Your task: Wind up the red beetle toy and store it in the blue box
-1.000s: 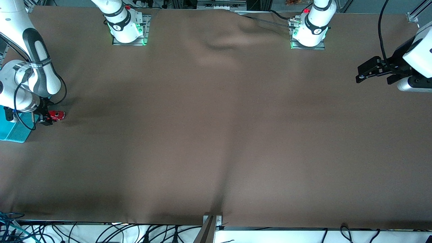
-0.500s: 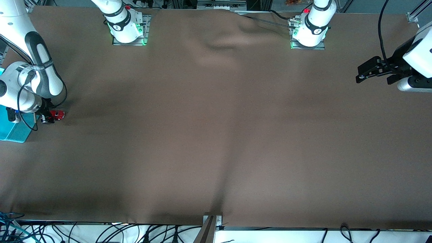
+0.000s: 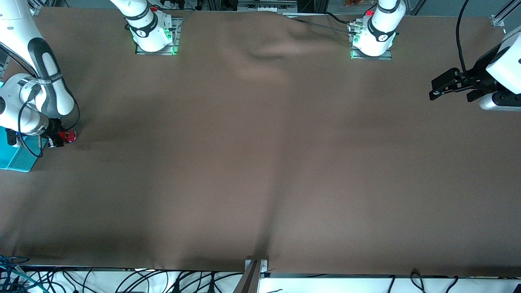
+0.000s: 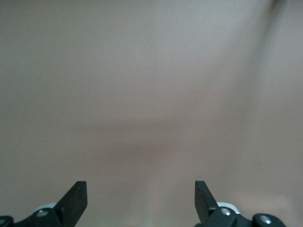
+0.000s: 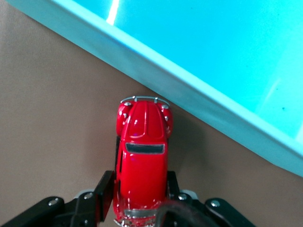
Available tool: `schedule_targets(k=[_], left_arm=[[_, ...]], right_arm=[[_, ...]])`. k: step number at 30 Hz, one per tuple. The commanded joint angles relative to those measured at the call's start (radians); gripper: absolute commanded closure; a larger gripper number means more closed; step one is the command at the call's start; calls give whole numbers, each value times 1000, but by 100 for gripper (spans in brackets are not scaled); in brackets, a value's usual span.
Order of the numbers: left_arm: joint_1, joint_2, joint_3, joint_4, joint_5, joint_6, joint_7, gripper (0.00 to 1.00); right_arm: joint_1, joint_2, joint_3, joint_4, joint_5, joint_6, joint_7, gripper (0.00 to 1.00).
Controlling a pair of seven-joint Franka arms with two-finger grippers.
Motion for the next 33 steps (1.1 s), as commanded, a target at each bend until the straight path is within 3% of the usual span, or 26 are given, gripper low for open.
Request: schedule_targets(k=[1, 6, 21, 33], left_arm=[[-8, -1, 9, 4, -16, 5, -1, 0], [-8, -1, 9, 4, -16, 5, -1, 0], [-10, -1, 9, 2, -16, 12, -1, 0], [-10, -1, 9, 4, -16, 15, -1, 0]], right_arm=[[-8, -26, 10, -3, 7, 5, 2, 100], [-5, -55, 33, -4, 7, -9, 0, 100], [4, -177, 121, 5, -10, -232, -31, 100], [15, -223, 121, 54, -24, -366, -340, 100]])
